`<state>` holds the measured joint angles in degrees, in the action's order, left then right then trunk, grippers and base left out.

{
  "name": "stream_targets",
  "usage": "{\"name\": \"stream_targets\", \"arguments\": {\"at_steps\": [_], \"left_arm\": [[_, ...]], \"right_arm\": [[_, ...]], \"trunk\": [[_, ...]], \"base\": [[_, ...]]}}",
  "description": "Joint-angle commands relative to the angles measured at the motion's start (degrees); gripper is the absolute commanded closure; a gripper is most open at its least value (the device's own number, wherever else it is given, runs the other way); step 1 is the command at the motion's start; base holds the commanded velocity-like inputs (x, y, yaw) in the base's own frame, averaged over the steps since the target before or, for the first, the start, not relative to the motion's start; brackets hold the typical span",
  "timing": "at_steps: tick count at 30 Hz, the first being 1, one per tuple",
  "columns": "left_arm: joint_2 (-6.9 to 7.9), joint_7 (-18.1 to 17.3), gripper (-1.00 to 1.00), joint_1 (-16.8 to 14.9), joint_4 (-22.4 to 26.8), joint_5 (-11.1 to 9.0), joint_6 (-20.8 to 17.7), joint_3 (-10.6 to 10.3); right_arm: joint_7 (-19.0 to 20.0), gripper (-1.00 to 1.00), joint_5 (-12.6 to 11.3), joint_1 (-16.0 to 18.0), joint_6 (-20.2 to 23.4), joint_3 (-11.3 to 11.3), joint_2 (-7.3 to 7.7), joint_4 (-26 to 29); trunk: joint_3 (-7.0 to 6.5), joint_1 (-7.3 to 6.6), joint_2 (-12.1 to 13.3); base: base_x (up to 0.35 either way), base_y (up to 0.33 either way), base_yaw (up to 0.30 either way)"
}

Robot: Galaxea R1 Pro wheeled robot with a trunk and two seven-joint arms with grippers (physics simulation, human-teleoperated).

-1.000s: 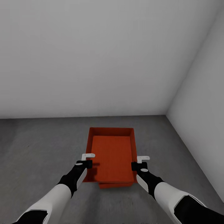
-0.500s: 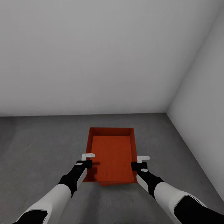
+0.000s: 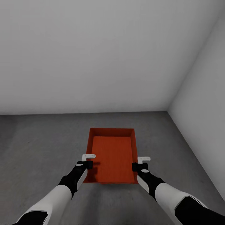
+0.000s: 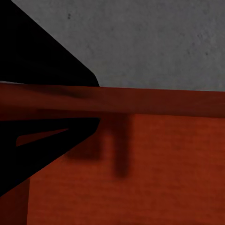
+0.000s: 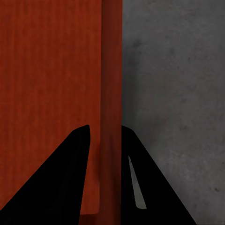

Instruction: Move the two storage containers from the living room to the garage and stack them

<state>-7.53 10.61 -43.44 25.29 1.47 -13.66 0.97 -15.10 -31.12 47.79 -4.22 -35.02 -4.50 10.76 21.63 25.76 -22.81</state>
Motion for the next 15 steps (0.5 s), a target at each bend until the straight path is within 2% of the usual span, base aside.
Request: {"name": "stream_targets", "arguments": {"at_steps": [1, 15], "left_arm": [[2.52, 0.4, 1.0, 0.0, -0.9, 0.3, -0.4, -0.3], [2.52, 0.4, 1.0, 0.0, -0.9, 0.3, -0.4, -0.3]], "right_arm": [[0.0, 1.0, 0.4, 0.1, -1.3, 0.6, 0.03, 0.1], [0.0, 1.0, 0.4, 0.1, -1.3, 0.6, 0.02, 0.1]], "trunk": [[0.18, 0.03, -0.1], [1.47, 0.03, -0.1]], "base": [[0.0, 0.0, 0.0], [0.0, 0.0, 0.0]]}}
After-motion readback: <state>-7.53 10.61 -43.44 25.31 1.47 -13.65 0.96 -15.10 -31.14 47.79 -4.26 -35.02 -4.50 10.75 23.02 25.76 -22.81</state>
